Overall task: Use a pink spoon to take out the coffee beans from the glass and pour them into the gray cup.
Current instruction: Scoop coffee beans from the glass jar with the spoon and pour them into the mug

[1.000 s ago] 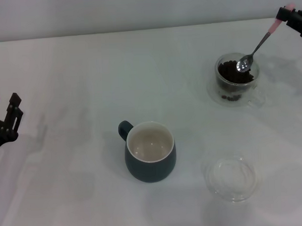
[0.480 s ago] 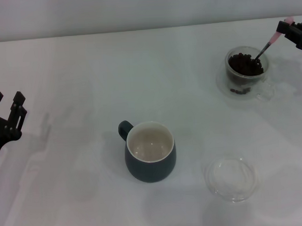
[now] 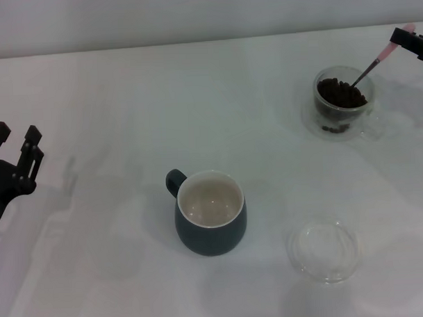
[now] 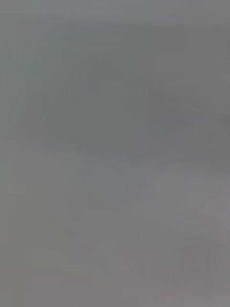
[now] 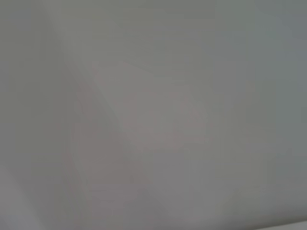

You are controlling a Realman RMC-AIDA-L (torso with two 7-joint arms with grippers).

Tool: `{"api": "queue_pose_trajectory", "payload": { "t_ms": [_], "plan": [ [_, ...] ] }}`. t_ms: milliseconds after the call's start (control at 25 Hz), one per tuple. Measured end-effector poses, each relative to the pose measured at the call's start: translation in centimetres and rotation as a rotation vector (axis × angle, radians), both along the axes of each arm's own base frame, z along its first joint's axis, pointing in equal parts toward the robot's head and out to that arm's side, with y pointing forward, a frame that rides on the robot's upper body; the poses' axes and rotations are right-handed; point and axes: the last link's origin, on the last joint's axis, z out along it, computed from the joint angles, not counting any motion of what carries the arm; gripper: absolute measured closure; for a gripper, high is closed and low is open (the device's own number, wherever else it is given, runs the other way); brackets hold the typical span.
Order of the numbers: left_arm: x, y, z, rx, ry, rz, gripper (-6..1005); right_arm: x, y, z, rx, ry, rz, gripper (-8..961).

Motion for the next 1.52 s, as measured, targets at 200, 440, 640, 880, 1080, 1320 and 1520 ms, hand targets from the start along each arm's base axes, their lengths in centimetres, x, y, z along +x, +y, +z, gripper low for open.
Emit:
{"api": "queue_pose_trajectory", "payload": {
  "t_ms": [200, 440, 640, 880, 1080, 1320, 1520],
  "plan": [
    [0.1, 0.0, -0.1, -0.003, 0.000, -0.004, 511, 1.0, -0.1, 0.1, 0.013, 0.058, -0.095, 805],
    [0.1, 0.0, -0.1, -0.003, 0.000, -0.005, 510, 1.9, -0.7, 0.3, 0.059, 0.166, -0.171, 805],
    [0.1, 0.0, -0.1, -0.006, 0.001, -0.006, 510, 2.5, -1.4, 0.8, 0.098, 0.254, -0.206, 805],
    [0.2, 0.0, -0.2, -0.008, 0.001, -0.008, 509, 2.7, -1.8, 1.0, 0.110, 0.302, -0.220, 805],
    [0.3, 0.1, -0.2, -0.008, -0.001, -0.012, 509, 2.9, -1.9, 0.8, 0.098, 0.351, -0.252, 805],
    [0.4, 0.1, -0.2, -0.008, -0.002, -0.014, 509, 2.9, -1.9, 0.8, 0.087, 0.410, -0.276, 805],
    [0.5, 0.1, -0.3, -0.014, -0.001, -0.019, 510, 3.0, -2.0, 0.8, 0.082, 0.449, -0.297, 805]
  ]
}}
